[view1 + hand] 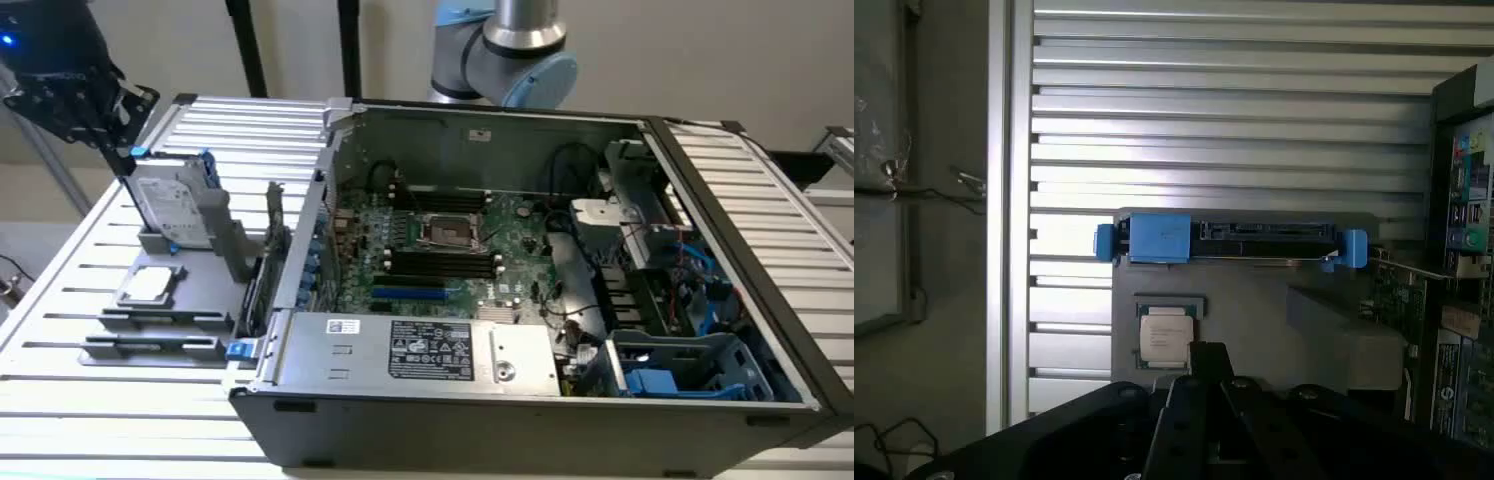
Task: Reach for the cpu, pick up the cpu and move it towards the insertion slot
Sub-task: 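Pick up the cpu and move it towards the insertion slot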
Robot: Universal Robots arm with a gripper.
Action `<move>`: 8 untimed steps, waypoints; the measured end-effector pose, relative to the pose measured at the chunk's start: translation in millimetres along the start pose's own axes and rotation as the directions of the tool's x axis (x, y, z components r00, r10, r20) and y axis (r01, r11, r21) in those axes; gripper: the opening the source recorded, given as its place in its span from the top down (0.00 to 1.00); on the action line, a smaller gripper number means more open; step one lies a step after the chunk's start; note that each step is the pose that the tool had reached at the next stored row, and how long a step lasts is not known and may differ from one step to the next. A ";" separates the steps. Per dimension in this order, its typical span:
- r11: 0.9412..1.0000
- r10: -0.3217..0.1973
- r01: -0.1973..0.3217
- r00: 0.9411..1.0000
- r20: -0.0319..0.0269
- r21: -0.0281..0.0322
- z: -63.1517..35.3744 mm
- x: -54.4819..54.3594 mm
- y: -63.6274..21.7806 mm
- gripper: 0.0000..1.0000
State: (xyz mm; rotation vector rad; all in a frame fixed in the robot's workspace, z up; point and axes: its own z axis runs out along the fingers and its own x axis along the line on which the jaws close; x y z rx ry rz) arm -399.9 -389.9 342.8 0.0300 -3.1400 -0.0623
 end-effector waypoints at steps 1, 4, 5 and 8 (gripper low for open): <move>1.000 0.000 0.000 1.000 0.000 0.000 0.0 0.0 0.0 0.89; 1.000 0.000 0.000 1.000 0.000 0.000 0.0 0.0 0.0 0.89; 1.000 0.000 0.000 1.000 0.000 0.000 0.0 0.0 0.0 0.89; 1.000 0.000 0.000 1.000 0.000 0.000 0.0 0.0 0.0 0.89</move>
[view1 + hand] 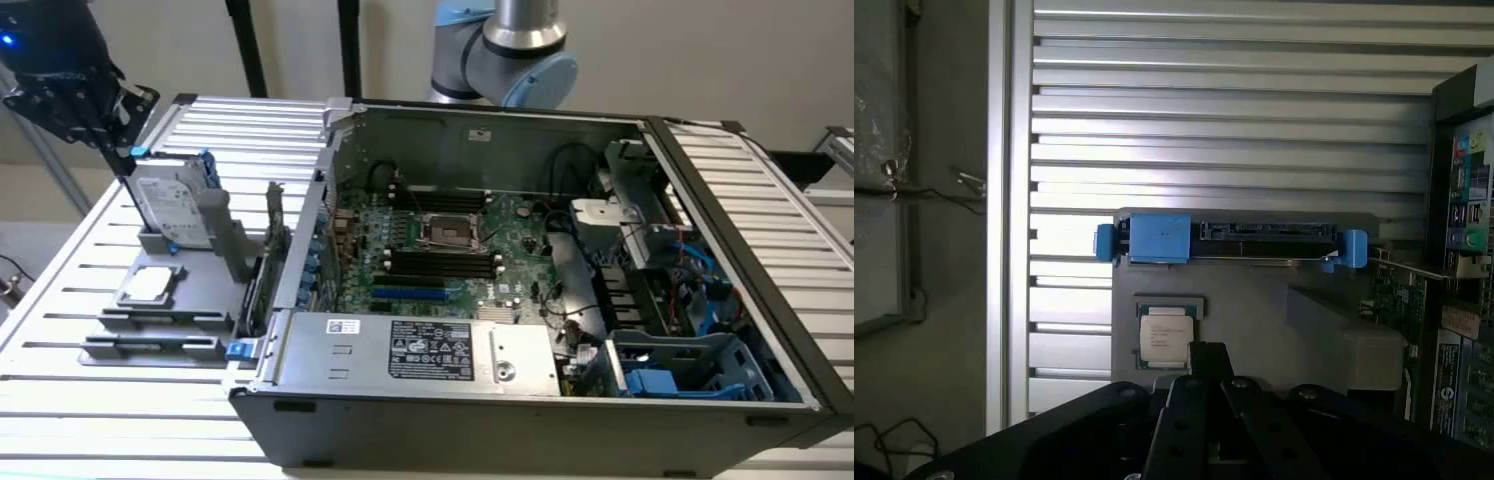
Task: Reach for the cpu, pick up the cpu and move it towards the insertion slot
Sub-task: 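Pick up the cpu and move it towards the insertion slot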
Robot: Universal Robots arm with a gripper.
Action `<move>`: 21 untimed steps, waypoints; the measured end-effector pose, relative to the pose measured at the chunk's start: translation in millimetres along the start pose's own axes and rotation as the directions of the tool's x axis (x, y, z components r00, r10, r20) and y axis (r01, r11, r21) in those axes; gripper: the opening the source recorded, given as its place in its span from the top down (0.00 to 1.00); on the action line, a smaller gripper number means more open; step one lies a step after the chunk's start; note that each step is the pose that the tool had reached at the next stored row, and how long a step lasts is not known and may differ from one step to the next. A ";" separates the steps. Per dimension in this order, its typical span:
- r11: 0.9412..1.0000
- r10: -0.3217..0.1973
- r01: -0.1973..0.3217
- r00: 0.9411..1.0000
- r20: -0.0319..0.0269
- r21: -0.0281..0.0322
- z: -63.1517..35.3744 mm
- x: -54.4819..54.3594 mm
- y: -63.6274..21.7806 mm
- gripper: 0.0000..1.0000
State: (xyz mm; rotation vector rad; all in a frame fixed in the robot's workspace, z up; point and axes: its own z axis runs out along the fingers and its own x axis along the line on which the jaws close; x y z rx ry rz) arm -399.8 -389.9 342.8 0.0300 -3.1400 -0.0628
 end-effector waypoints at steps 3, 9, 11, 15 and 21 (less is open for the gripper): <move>1.000 0.000 0.000 1.000 0.000 0.000 0.0 0.0 0.0 0.89; 1.000 0.000 0.000 1.000 -0.001 0.000 0.1 2.3 -2.7 0.89; 1.000 0.000 0.000 1.000 -0.001 0.000 0.1 6.2 -7.4 0.89; 1.000 0.000 0.000 1.000 -0.001 0.000 0.1 15.0 -16.7 0.89; 1.000 0.000 0.000 1.000 -0.001 0.001 -0.1 20.1 -30.7 0.89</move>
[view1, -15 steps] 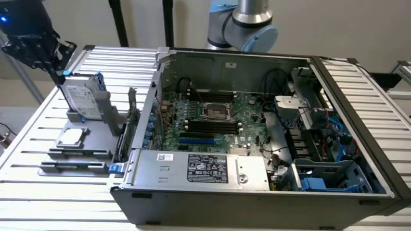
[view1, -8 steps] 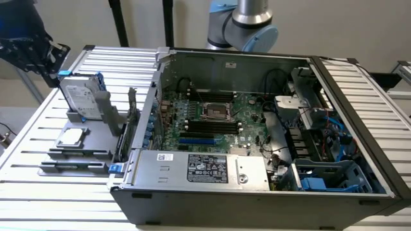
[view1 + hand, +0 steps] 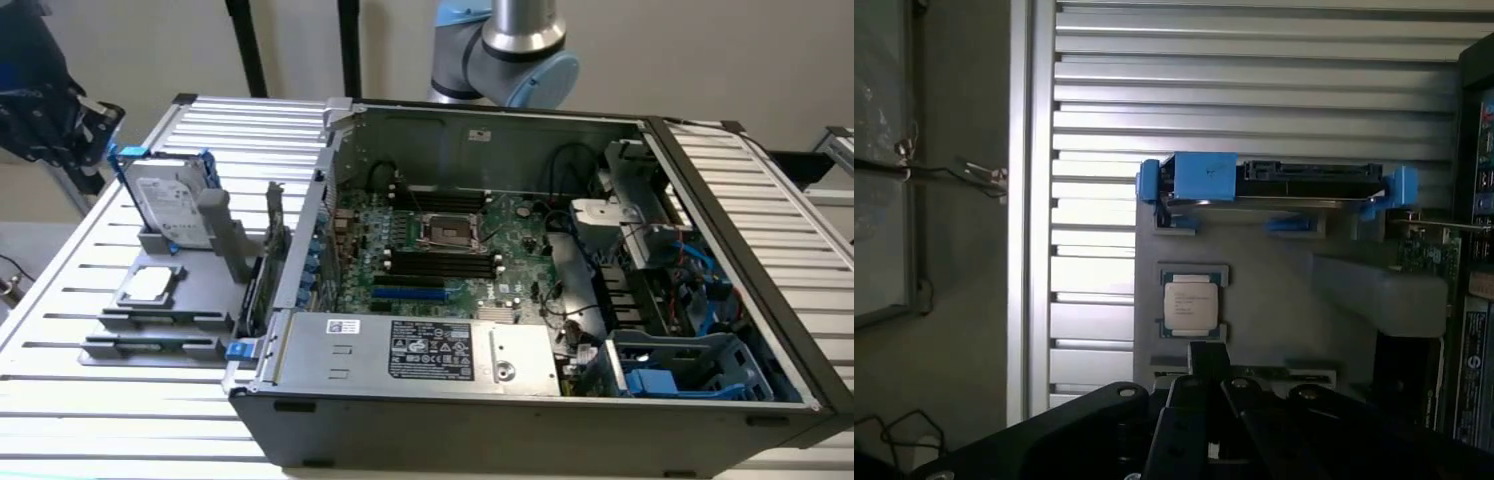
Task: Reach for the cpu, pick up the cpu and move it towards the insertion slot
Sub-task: 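Pick up the cpu and move it towards the insertion slot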
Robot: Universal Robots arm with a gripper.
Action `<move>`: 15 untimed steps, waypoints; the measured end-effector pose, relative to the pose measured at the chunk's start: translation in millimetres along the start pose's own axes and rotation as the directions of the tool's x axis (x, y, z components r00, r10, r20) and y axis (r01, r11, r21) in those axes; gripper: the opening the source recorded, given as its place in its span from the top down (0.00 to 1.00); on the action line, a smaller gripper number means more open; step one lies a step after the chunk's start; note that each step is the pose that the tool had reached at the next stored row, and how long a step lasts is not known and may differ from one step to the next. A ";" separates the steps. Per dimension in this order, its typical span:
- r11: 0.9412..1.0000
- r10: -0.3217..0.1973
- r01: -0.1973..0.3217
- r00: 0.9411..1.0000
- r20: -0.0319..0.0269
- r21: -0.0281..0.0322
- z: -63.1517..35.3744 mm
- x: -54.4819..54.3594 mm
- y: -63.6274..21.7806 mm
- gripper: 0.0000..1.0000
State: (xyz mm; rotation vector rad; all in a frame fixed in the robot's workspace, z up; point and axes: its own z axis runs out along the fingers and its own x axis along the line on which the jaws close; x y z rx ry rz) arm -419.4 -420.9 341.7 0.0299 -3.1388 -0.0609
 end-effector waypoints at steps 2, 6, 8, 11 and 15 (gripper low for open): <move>1.000 0.000 0.000 1.000 0.000 0.004 0.0 0.0 -0.4 0.89; 1.000 0.000 0.000 1.000 0.000 0.004 -0.1 0.1 -0.5 0.88; 1.000 0.000 0.000 1.000 0.000 0.004 -0.1 0.1 -0.5 0.82; 1.000 0.000 0.000 1.000 0.000 0.004 0.0 0.1 -0.5 0.70; 1.000 0.000 0.000 1.000 0.000 0.004 1.0 0.0 -0.5 0.53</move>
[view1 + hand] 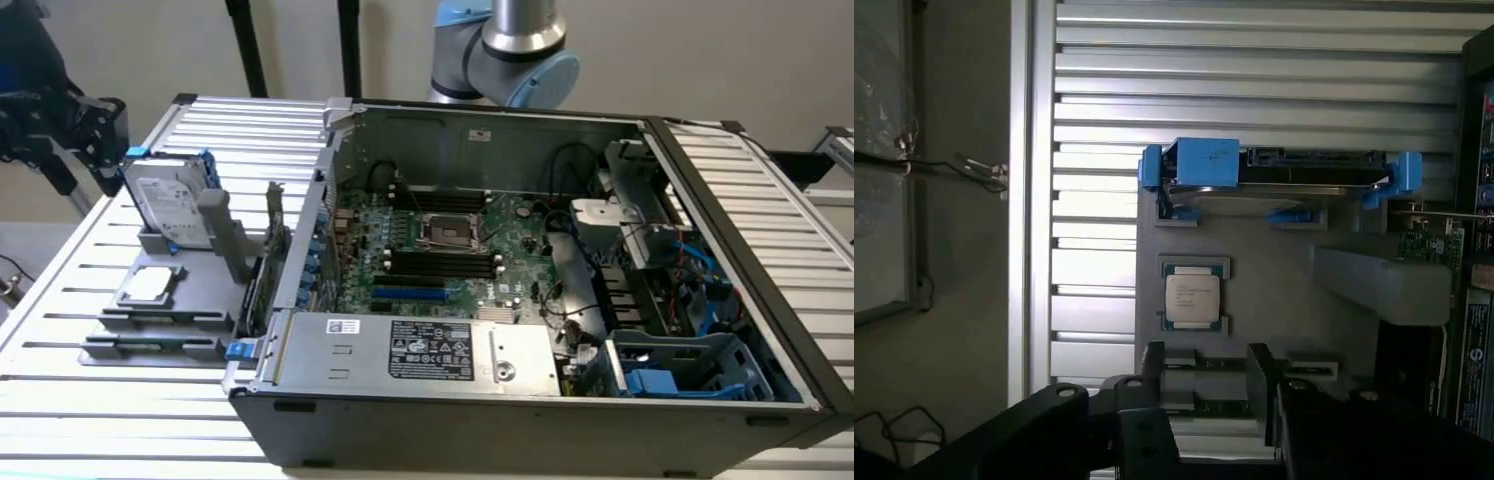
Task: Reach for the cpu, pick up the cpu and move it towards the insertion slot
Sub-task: 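Pick up the cpu and move it towards the insertion slot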
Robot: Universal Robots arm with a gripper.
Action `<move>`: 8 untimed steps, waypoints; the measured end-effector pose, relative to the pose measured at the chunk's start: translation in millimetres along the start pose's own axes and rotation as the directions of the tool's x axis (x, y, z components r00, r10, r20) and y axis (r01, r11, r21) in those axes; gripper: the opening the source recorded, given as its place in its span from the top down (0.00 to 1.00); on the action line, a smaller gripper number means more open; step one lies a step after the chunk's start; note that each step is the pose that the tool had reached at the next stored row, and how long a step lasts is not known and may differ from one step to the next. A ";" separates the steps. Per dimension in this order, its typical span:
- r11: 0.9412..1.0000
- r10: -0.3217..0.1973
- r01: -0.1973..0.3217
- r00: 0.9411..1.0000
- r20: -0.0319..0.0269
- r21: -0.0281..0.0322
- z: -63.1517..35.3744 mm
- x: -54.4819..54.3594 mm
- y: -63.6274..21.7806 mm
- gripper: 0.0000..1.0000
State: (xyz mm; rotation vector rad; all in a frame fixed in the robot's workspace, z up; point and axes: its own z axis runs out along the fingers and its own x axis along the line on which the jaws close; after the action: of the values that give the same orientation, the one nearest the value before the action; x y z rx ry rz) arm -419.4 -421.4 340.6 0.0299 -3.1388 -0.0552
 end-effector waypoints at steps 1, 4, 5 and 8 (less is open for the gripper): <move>1.000 0.000 0.000 1.000 0.000 0.000 0.6 0.0 0.0 0.47; 1.000 0.000 0.000 1.000 0.000 0.000 3.6 0.0 -0.2 0.35; 1.000 0.000 0.000 1.000 0.000 0.000 5.5 0.0 -0.2 0.35; 1.000 0.000 0.000 1.000 0.000 0.000 10.9 0.0 -0.4 0.29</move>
State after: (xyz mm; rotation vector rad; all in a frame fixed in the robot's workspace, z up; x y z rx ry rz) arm -419.4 -421.4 329.8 0.0300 -3.1386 -0.0550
